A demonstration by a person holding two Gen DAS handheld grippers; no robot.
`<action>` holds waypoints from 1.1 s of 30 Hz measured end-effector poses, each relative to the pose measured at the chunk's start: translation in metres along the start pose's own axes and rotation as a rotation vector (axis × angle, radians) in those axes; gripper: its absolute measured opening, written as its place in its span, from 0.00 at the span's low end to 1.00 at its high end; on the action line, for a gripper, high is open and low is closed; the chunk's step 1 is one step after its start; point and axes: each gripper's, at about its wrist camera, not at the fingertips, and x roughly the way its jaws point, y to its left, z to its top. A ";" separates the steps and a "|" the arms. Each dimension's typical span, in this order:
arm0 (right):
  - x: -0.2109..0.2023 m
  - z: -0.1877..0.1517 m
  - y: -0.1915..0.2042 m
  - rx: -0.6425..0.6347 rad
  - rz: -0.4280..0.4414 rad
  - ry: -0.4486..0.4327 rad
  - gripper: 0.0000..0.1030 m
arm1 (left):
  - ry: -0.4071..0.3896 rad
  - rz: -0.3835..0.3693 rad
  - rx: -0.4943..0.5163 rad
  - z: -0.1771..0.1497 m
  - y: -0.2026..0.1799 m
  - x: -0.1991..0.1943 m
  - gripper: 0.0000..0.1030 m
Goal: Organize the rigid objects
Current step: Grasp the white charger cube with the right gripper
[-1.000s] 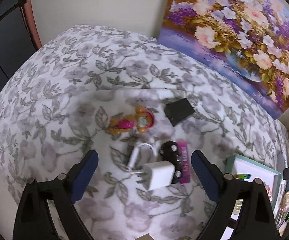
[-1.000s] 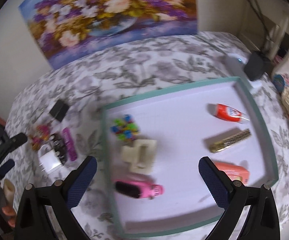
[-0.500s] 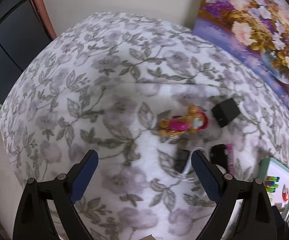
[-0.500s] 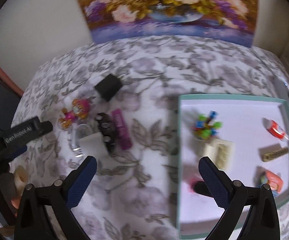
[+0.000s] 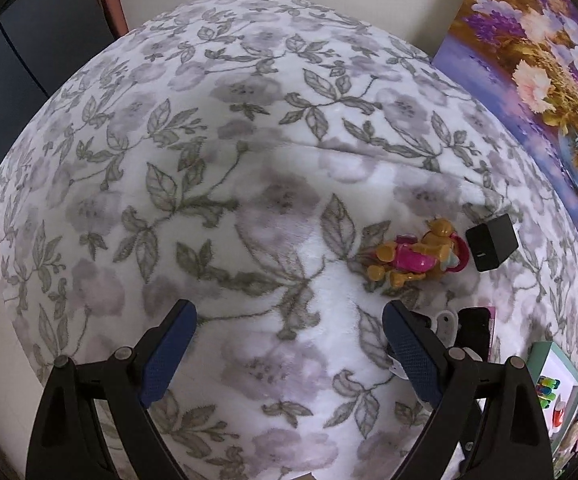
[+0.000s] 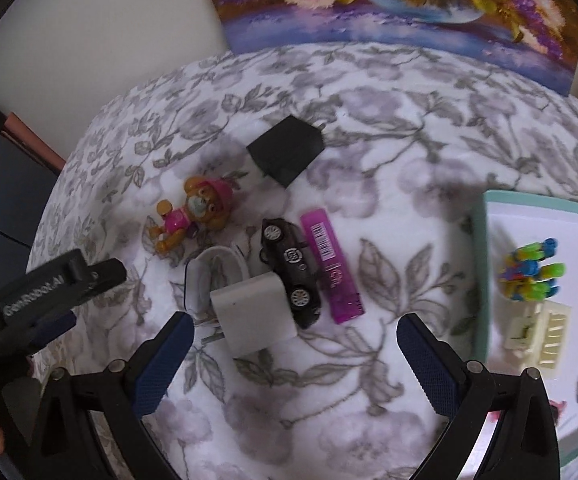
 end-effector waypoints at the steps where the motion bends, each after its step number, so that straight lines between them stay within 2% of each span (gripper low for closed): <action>1: 0.004 -0.001 0.001 0.000 0.004 0.005 0.99 | 0.003 0.003 -0.001 0.000 0.000 0.001 0.92; 11: 0.023 -0.005 0.004 0.071 0.064 0.039 0.93 | 0.043 0.053 -0.054 -0.003 0.008 0.018 0.92; 20: 0.034 -0.006 0.005 0.143 0.116 0.063 0.75 | 0.037 0.037 -0.077 -0.002 0.016 0.013 0.92; 33: 0.031 -0.008 0.001 0.136 0.153 0.068 0.64 | 0.047 -0.014 -0.050 -0.001 0.003 0.015 0.92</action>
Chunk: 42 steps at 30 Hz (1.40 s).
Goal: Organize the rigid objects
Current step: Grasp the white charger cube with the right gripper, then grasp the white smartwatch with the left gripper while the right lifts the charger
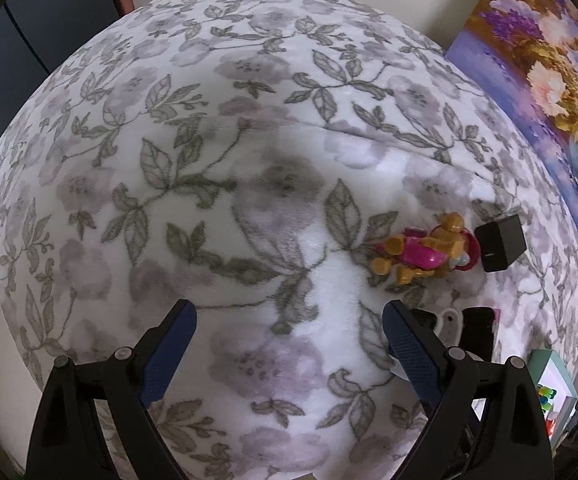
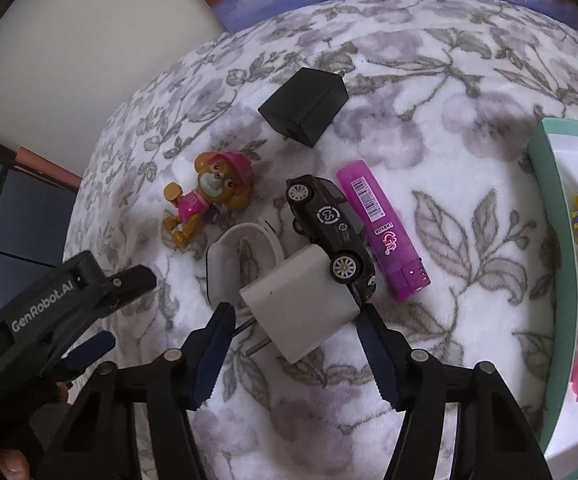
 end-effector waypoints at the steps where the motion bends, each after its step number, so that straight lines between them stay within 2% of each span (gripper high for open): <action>1: -0.001 -0.001 0.000 -0.002 -0.006 -0.003 0.64 | 0.001 -0.004 0.001 0.000 -0.001 0.000 0.92; 15: -0.031 0.008 -0.031 0.079 0.009 -0.020 0.63 | -0.001 -0.037 0.055 -0.003 -0.019 -0.001 0.92; 20: -0.052 0.013 -0.042 0.086 -0.046 -0.062 0.63 | -0.016 -0.051 0.102 -0.007 -0.036 -0.003 0.92; 23: -0.063 0.017 -0.053 0.108 -0.060 -0.086 0.54 | -0.025 -0.054 0.144 -0.011 -0.048 -0.001 0.92; 27: -0.076 0.021 -0.064 0.115 -0.099 -0.121 0.53 | -0.016 -0.045 0.207 -0.019 -0.066 0.005 0.91; 36: -0.064 0.018 -0.079 0.163 -0.077 -0.059 0.54 | -0.025 -0.030 0.312 -0.033 -0.095 0.015 0.91; 38: -0.063 0.016 -0.078 0.155 -0.078 -0.050 0.54 | -0.029 -0.025 0.331 -0.035 -0.098 0.015 0.86; 40: -0.062 0.015 -0.077 0.151 -0.073 -0.045 0.54 | -0.030 -0.016 0.343 -0.037 -0.100 0.016 0.75; 42: -0.061 0.014 -0.074 0.141 -0.070 -0.039 0.54 | -0.026 -0.006 0.353 -0.038 -0.101 0.019 0.71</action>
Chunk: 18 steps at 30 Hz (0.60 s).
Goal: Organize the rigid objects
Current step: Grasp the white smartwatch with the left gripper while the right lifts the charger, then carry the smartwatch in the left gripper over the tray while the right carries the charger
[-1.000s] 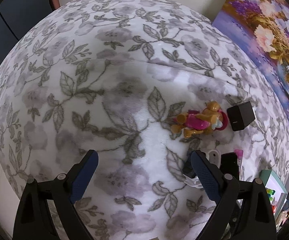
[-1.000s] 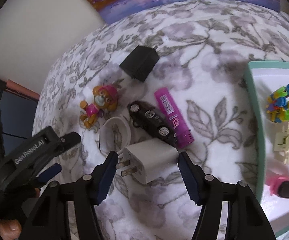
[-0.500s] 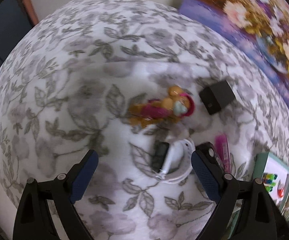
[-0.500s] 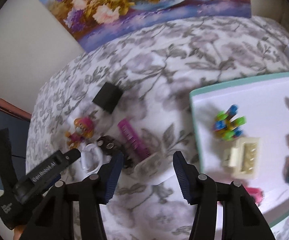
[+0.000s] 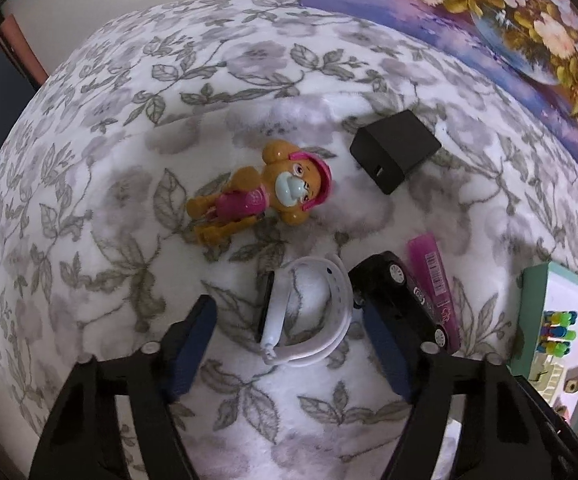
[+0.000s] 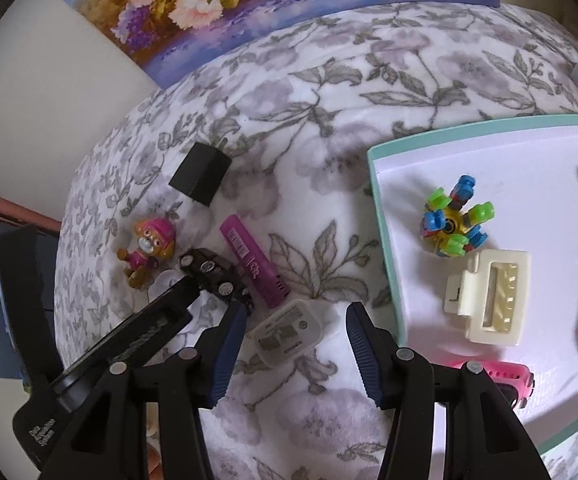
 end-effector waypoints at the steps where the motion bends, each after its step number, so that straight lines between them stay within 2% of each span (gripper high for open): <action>1: 0.001 -0.001 0.001 -0.005 0.001 0.004 0.54 | 0.003 0.000 0.002 -0.001 0.000 0.001 0.66; 4: 0.004 -0.002 0.003 -0.016 -0.010 0.015 0.57 | 0.011 -0.027 -0.004 -0.003 0.001 0.002 0.53; 13: 0.016 -0.006 0.008 -0.065 -0.050 0.054 0.60 | 0.029 -0.021 -0.038 -0.004 0.009 0.002 0.52; 18: 0.026 -0.009 0.013 -0.117 -0.108 0.043 0.60 | 0.038 -0.010 -0.071 -0.002 0.023 0.004 0.52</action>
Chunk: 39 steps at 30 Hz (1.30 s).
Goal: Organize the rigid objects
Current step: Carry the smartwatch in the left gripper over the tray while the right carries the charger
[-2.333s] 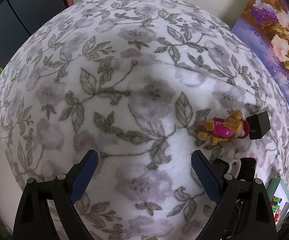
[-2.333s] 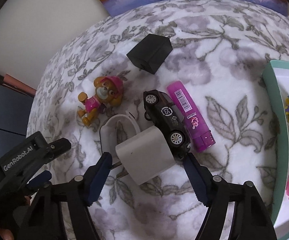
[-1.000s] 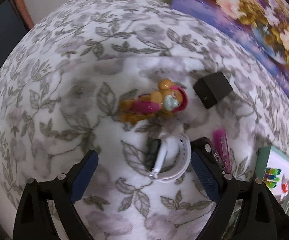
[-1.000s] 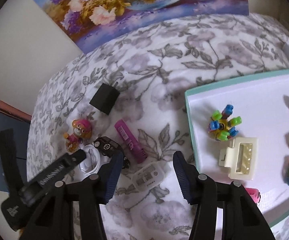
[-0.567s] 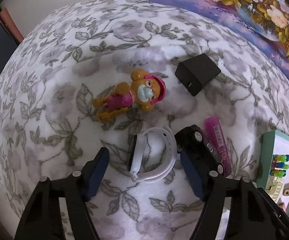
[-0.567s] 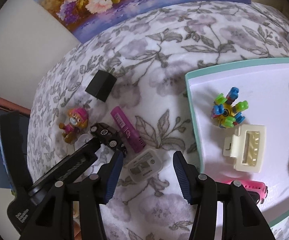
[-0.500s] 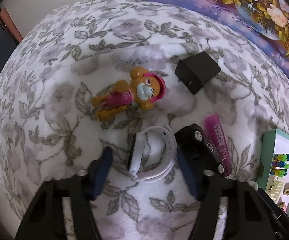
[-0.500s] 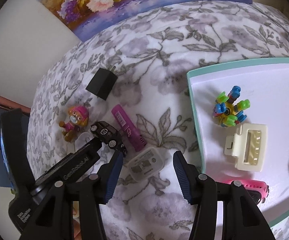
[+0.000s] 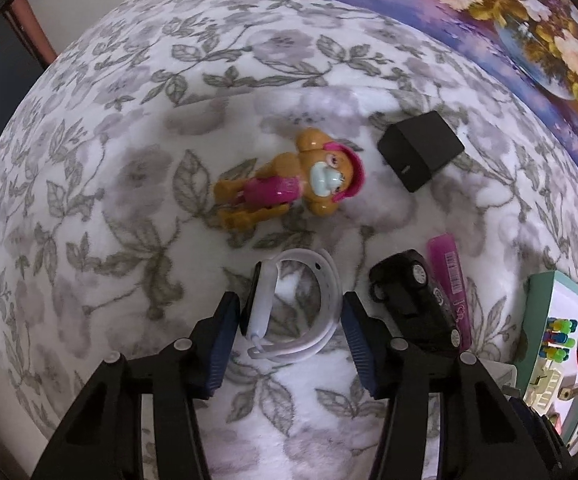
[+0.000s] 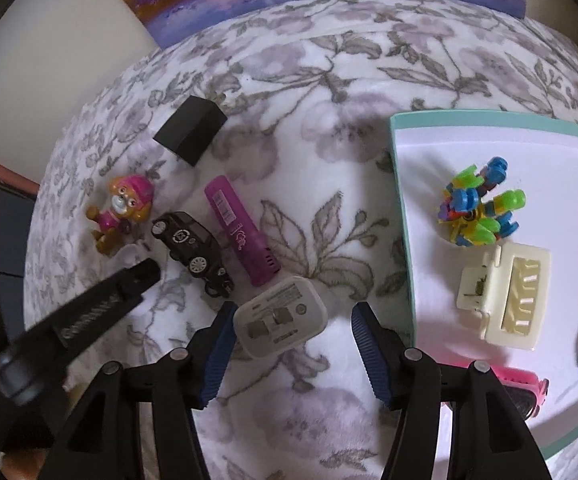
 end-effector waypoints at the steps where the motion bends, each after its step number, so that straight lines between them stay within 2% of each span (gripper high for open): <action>1: 0.000 0.000 0.002 -0.008 -0.009 -0.005 0.60 | 0.000 0.000 -0.004 0.001 0.002 -0.001 0.52; 7: 0.009 -0.001 0.008 -0.060 -0.050 -0.019 0.59 | 0.003 0.014 -0.007 0.001 0.003 -0.002 0.52; 9: 0.008 -0.002 0.011 -0.081 -0.051 -0.031 0.51 | 0.000 0.019 -0.006 0.002 0.002 -0.004 0.52; 14: 0.005 -0.005 0.017 -0.127 -0.072 -0.047 0.49 | -0.025 0.033 -0.004 0.003 -0.003 -0.020 0.52; 21: -0.006 -0.007 0.017 -0.132 -0.052 -0.067 0.47 | -0.072 0.053 0.001 0.000 -0.016 -0.042 0.52; 31: -0.060 -0.003 -0.012 -0.057 0.021 -0.157 0.47 | -0.175 0.049 0.040 -0.008 -0.045 -0.090 0.52; 39: -0.104 -0.001 -0.064 0.053 -0.036 -0.232 0.47 | -0.219 0.017 0.108 -0.028 -0.084 -0.119 0.52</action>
